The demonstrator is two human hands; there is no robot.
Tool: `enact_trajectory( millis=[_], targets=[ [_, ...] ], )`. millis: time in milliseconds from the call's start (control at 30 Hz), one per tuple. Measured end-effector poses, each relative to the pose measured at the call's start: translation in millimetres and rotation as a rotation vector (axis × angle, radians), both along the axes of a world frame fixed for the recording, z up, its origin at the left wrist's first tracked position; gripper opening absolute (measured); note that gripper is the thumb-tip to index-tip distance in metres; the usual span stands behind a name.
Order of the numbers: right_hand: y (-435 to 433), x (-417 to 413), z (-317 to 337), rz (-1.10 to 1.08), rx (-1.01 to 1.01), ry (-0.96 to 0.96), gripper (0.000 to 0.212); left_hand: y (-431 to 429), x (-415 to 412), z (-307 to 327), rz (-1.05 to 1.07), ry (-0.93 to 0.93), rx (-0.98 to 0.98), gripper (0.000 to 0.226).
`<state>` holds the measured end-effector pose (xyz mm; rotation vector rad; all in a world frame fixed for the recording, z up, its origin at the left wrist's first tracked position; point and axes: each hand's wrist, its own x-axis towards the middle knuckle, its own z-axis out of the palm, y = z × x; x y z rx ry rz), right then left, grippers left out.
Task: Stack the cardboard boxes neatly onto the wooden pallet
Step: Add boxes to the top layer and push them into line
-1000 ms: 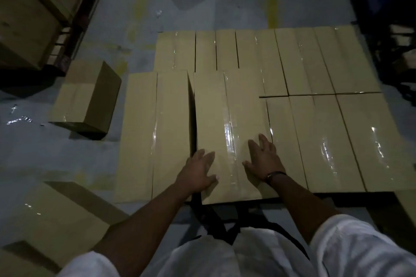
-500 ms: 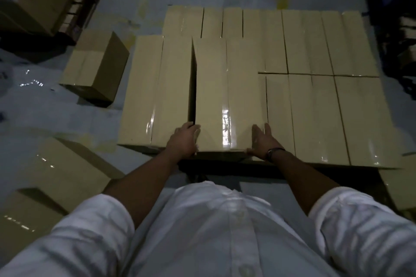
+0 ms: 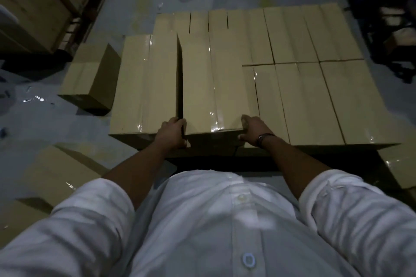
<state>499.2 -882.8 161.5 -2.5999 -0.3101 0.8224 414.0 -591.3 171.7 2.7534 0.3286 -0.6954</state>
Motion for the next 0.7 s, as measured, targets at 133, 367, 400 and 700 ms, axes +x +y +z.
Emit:
enact_trajectory(
  millis=[133, 367, 400, 700],
  targets=[
    [-1, -5, -4, -0.030, 0.015, -0.045, 0.071, -5, -2, -1, -0.032, -0.004, 0.047, 0.088],
    [5, -8, 1, -0.036, 0.037, -0.094, 0.044, -3, -4, -5, -0.046, -0.120, 0.137, 0.066],
    [6, -6, 2, -0.041, 0.047, -0.101, 0.044, -1, -2, -5, -0.043, -0.138, 0.144, 0.061],
    [10, 6, -9, -0.045, -0.014, -0.116, 0.049, 11, 9, -12, -0.041, -0.158, 0.202, 0.050]
  ],
)
